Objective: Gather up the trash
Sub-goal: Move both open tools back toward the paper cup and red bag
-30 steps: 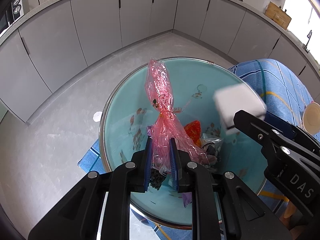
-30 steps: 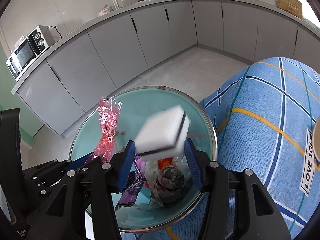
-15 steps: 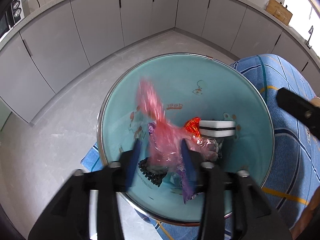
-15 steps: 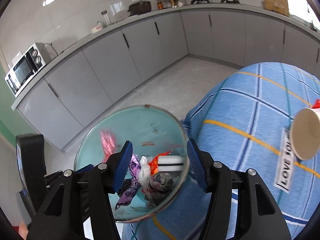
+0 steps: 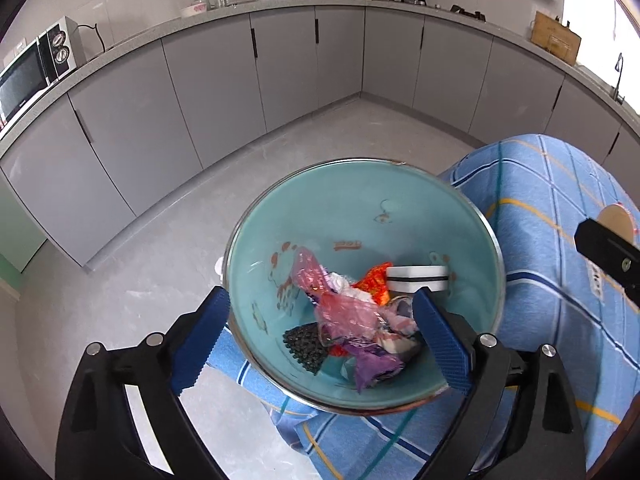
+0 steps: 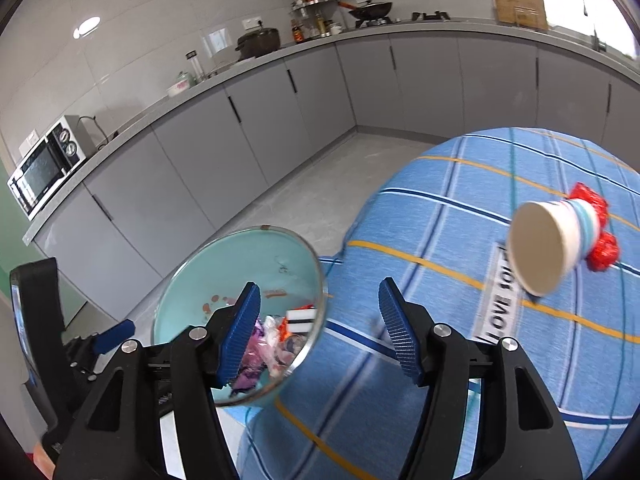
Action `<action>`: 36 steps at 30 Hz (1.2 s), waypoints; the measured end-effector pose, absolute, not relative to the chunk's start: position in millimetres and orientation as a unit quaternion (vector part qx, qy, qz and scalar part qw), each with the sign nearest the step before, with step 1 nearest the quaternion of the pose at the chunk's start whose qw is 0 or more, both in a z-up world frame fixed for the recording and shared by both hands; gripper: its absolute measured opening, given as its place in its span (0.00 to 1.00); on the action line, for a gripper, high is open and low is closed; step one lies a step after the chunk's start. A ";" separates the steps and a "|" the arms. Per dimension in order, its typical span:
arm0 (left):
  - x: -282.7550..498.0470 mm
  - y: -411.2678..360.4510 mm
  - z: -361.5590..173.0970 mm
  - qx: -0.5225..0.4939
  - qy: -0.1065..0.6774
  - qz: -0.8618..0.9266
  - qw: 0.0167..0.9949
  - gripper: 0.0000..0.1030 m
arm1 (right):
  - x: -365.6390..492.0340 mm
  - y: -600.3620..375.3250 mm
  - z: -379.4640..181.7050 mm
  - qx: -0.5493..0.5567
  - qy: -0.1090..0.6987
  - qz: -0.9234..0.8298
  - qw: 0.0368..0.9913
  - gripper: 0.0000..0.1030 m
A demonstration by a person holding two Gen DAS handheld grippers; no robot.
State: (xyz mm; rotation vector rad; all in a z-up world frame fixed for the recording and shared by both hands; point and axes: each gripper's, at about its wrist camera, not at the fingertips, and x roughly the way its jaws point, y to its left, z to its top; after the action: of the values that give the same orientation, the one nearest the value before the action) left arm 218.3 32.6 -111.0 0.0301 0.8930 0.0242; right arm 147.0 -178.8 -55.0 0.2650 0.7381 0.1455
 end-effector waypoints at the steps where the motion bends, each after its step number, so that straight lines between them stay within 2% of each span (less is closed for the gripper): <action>1: 217.3 31.3 -109.9 0.016 0.430 0.011 0.902 0.89 | 143.0 -185.0 -54.8 0.132 0.358 0.065 0.922 0.60; 6: 205.3 11.2 -101.0 0.026 0.419 0.001 0.908 0.94 | 123.9 -214.1 -54.0 0.145 0.352 0.041 0.924 0.60; 19: 180.7 -58.6 -98.3 0.058 0.418 -0.065 0.904 0.94 | 72.7 -303.7 -72.3 0.180 0.347 -0.045 0.919 0.60; 36: 193.9 -163.0 -88.0 0.112 0.385 -0.187 0.897 0.94 | 57.2 -386.2 -79.8 0.195 0.349 -0.118 0.909 0.59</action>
State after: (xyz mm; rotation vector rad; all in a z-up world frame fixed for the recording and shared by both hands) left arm 193.9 -163.0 -88.0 0.2311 0.7967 -0.3882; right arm 57.2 -386.2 -79.9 0.4027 0.7193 -0.2438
